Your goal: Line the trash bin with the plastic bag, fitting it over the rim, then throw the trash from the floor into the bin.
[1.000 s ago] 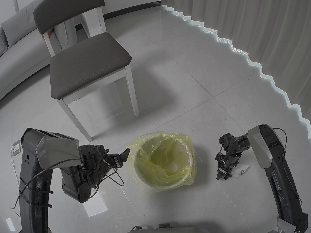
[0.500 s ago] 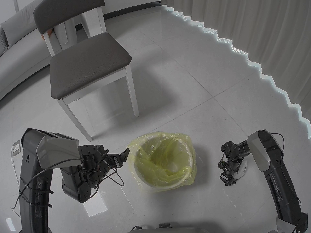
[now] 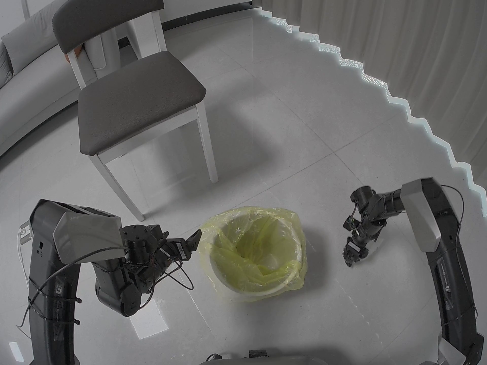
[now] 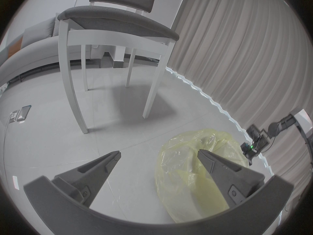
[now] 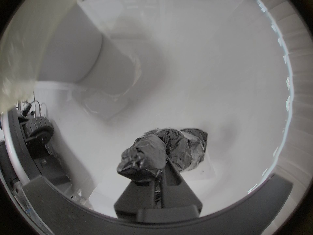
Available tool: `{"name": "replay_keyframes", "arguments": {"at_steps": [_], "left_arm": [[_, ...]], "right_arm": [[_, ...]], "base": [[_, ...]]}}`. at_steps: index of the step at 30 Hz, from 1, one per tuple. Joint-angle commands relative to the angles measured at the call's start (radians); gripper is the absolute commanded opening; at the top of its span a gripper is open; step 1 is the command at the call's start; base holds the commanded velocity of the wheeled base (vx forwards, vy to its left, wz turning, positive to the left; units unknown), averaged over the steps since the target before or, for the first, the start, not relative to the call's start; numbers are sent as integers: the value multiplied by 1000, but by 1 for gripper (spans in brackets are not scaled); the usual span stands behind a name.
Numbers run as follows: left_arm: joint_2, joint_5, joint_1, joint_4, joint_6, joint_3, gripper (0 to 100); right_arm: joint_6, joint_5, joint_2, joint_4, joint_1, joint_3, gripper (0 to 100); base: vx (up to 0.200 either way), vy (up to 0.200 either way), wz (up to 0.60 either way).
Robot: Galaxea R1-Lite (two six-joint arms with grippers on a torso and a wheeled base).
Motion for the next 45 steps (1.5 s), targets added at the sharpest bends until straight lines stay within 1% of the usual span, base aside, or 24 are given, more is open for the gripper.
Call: {"name": "replay_keyframes", "arguments": {"at_steps": [1, 4, 8, 9, 11, 15, 18, 19, 20, 21, 22, 23, 25, 26, 27, 31, 34, 38, 42, 45], "left_arm": [[-52, 0, -1, -18, -1, 19, 100], [-81, 0, -1, -18, -1, 33, 100], [-129, 0, 2, -18, -1, 51, 100], [-132, 0, 2, -18, -1, 53, 100], [-162, 2, 11, -18, 0, 65, 100], [-215, 5, 20, -18, 2, 97, 100], [-245, 5, 26, -18, 2, 124, 100], [-245, 5, 26, -18, 2, 124, 100], [-265, 7, 26, -18, 0, 144, 100], [-273, 8, 28, -18, 0, 154, 100], [-273, 8, 28, -18, 0, 154, 100], [-282, 11, 28, -18, 2, 162, 100], [-297, 20, 36, -18, 3, 160, 100], [-304, 22, 37, -18, 3, 159, 100], [-327, 23, 40, -18, 2, 162, 100], [-371, 23, 62, -18, 5, 177, 100], [-402, 23, 79, -18, 9, 197, 100], [-457, 23, 85, -18, 5, 209, 100], [-480, 17, 95, -18, 8, 236, 100], [-480, 14, 109, -18, 6, 243, 100]], "right_arm": [[5, 22, -306, -10, 52, 0, 0], [17, 33, -419, -46, 83, 96, 0], [90, 36, -585, -180, 158, 280, 0], [96, 36, -597, -192, 166, 292, 0], [136, 36, -697, -269, 224, 395, 0], [180, 44, -814, -321, 316, 523, 0], [271, 85, -869, -338, 394, 601, 0], [271, 85, -869, -338, 394, 601, 0], [353, 119, -904, -353, 454, 645, 0], [387, 136, -916, -364, 482, 665, 0], [387, 136, -916, -364, 482, 665, 0], [436, 168, -935, -382, 532, 699, 0], [473, 190, -942, -399, 578, 733, 0], [479, 193, -942, -405, 587, 740, 0], [499, 197, -939, -424, 617, 757, 0], [545, 222, -915, -445, 643, 786, 0], [550, 260, -850, -454, 643, 816, 0], [553, 266, -761, -513, 638, 808, 0], [576, 274, -668, -629, 632, 777, 0], [587, 280, -628, -649, 627, 743, 0]], "base": [[0, 0, 0], [0, 0, 0], [0, 0, 0], [0, 0, 0], [0, 0, 0], [0, 0, 0], [0, 0, 0], [0, 0, 0], [0, 0, 0], [0, 0, 0], [0, 0, 0], [0, 0, 0], [0, 0, 0], [0, 0, 0], [0, 0, 0], [0, 0, 0], [0, 0, 0], [0, 0, 0], [0, 0, 0], [0, 0, 0]]}}
